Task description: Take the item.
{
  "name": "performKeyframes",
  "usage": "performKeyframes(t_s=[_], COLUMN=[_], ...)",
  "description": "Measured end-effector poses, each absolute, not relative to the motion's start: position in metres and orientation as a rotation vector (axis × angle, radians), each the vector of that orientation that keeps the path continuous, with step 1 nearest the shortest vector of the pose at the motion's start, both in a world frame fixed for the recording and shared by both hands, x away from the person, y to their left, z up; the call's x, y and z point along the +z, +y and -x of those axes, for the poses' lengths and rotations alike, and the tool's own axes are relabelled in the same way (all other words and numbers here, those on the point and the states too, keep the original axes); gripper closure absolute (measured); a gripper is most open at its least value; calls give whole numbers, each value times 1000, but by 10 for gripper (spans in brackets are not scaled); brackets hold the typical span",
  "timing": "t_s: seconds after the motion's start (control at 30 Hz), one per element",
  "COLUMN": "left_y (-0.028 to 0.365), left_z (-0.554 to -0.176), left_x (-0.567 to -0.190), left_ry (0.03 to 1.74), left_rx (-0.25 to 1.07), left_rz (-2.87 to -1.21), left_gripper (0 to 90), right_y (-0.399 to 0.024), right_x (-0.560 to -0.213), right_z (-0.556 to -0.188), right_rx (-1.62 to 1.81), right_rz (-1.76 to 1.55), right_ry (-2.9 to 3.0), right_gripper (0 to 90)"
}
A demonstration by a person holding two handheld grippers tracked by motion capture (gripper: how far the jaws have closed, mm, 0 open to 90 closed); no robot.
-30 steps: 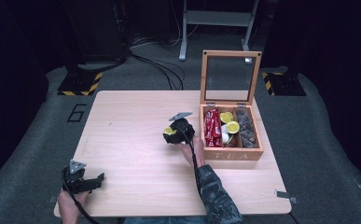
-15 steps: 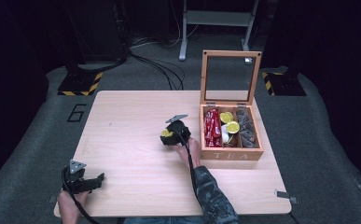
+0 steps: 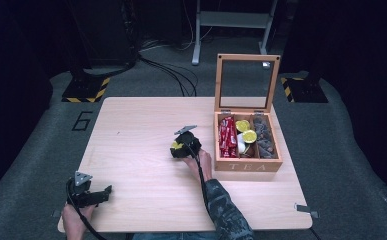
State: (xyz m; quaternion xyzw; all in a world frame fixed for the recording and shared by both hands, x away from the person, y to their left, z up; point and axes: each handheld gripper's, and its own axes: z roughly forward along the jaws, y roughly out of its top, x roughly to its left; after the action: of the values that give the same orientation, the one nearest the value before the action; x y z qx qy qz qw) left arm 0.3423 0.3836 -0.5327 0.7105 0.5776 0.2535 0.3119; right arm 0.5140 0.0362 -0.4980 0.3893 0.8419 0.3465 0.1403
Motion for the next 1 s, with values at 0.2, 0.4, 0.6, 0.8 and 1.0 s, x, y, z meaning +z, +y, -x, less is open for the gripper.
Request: performKeyframes(t_s=[0.2, 0.4, 0.6, 0.8, 1.0], left_y=[384, 383, 384, 384, 384], left_z=[-342, -342, -342, -342, -342], left_x=[-533, -533, -533, -533, -533], left_ry=[1524, 1525, 1524, 1524, 1524], left_rx=[668, 668, 669, 670, 669], left_rz=[-1875, -1874, -1875, -1876, -1875], left_gripper=[42, 42, 42, 42, 42], right_y=[35, 35, 36, 36, 37], right_x=[-498, -500, -496, -488, -477], right_z=[-513, -516, -511, -505, -490], right_rx=[1008, 1005, 1019, 1070, 1099], right_rz=[-1173, -1133, -1166, -1102, -1029], right_ry=[2447, 2456, 2458, 2462, 2476], right_gripper=[368, 248, 141, 82, 38])
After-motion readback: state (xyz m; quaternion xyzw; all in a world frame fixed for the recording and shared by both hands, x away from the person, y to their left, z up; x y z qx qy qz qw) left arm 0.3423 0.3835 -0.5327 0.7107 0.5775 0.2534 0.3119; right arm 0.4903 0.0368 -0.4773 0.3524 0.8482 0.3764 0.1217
